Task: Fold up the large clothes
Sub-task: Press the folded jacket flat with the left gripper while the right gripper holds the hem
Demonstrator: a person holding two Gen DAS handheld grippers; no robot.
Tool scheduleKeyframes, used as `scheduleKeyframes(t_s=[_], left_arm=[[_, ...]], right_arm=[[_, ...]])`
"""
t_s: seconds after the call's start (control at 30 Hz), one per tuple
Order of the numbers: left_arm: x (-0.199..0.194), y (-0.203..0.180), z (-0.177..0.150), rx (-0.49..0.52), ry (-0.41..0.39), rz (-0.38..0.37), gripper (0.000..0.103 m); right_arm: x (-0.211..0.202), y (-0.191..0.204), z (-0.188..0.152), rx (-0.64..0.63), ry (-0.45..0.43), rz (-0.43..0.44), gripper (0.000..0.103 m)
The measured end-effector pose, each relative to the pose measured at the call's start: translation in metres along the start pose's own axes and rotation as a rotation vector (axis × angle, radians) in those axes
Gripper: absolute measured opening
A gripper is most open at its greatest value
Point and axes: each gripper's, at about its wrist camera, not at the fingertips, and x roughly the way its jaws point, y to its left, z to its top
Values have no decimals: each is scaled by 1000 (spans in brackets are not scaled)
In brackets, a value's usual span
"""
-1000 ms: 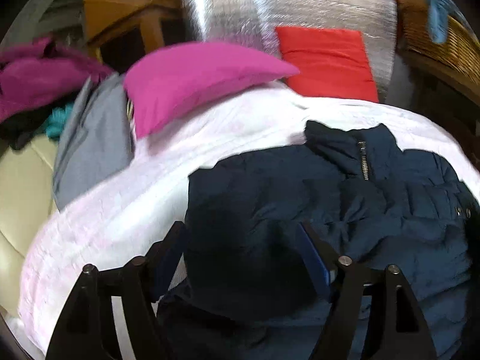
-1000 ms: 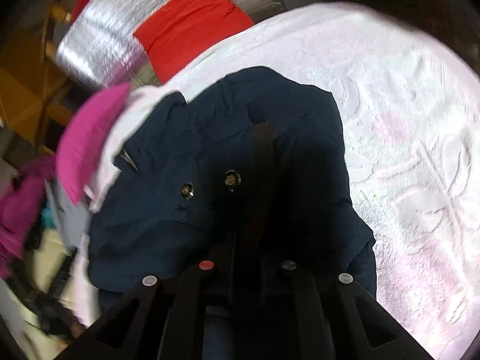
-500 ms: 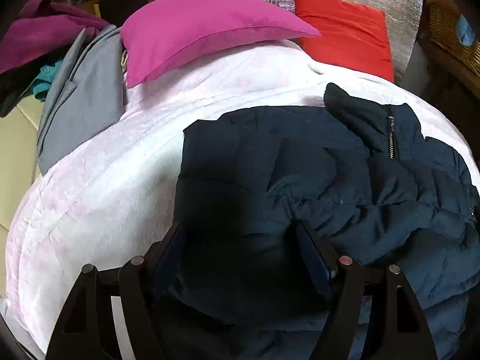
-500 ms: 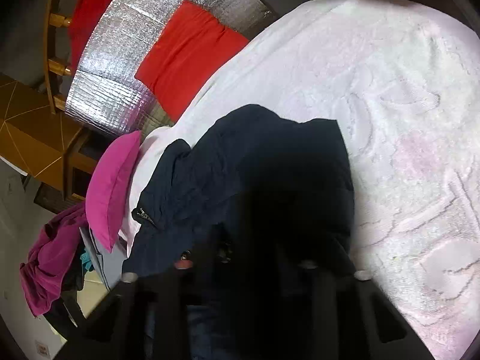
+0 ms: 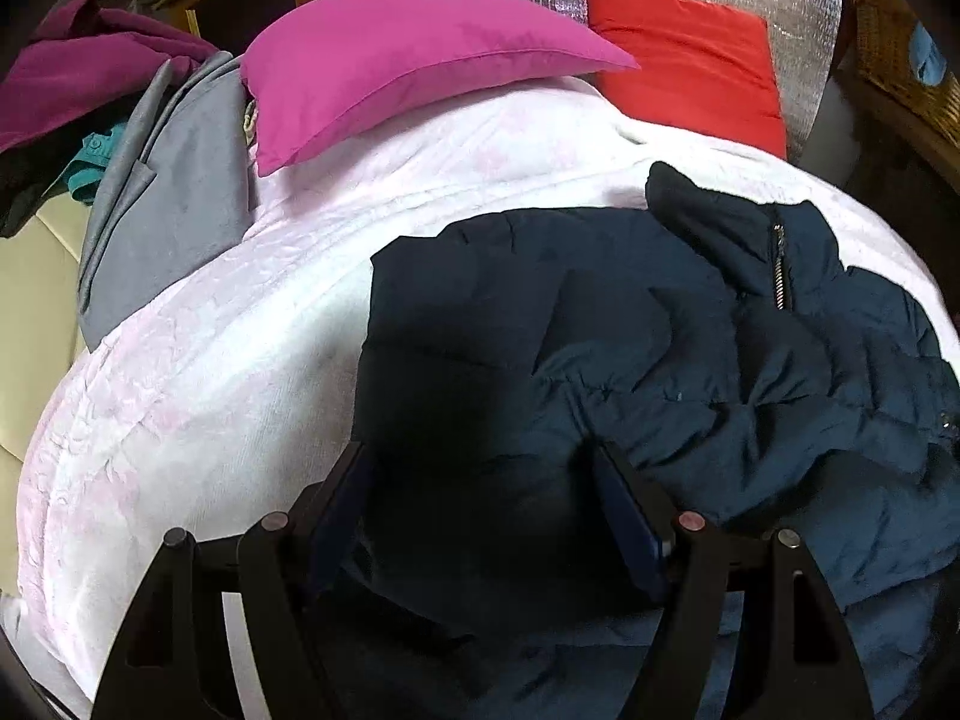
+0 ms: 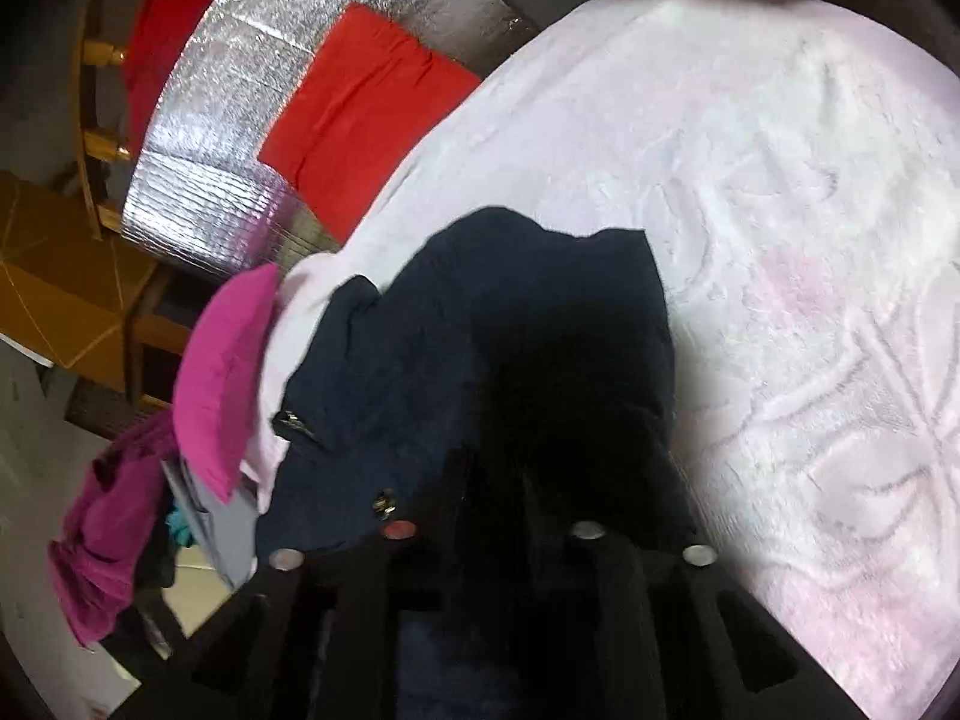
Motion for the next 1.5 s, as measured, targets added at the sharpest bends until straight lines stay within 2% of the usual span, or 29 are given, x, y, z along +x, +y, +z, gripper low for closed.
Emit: scheduleKeyframes(t_s=[0.03,0.1,0.17,0.2,0.23,0.3,0.4,0.53,0.63,0.73,0.9,1.0,1.13,1.27,1.33,1.43,1.5], left_arm=[[-1,0,0,-3,-1,-3,76],[-5,2,-1,-9,-8,-11,76],[-10,1,0,-11,-17,-18,76],[-15,0,-1,-13,-30,-28,76],[-19,-1,-1,-13,-40,-35,76],[-28,-6,-2,-3,-70,-53,76],[-26,-12,-4,23,-65,-59,76],[9,-16,-9,47,56,-38,80],[12,-15,-7,50,62,-34,81],[2,-14,-4,35,29,-52,81],[-29,-21,1,15,-73,-145,81],[-34,-36,2,43,-91,-196,81],[-15,-62,-4,83,-9,-218,81],[1,-74,-11,93,31,-207,82],[5,-74,-12,95,42,-211,84],[11,-79,-18,152,50,-188,87],[11,-79,-16,159,55,-183,87]], right_arm=[[-7,1,-3,-8,-9,20,62],[-15,6,-8,-48,-12,-2,62],[-19,14,-17,-112,-1,-35,50],[-20,22,-23,-157,1,-49,31],[-21,25,-28,-184,1,-61,28],[-20,40,-42,-277,-14,-102,28],[-9,57,-54,-386,-20,-174,28],[26,49,-58,-379,99,-277,27],[24,49,-53,-366,107,-275,26],[10,50,-49,-342,72,-250,26],[-20,65,-47,-378,-68,-203,26],[-20,77,-55,-406,-89,-173,26],[7,85,-71,-432,-7,-166,26],[45,78,-80,-397,119,-224,27],[48,69,-77,-357,138,-209,27],[45,62,-73,-317,157,-177,27],[40,62,-73,-310,146,-171,27]])
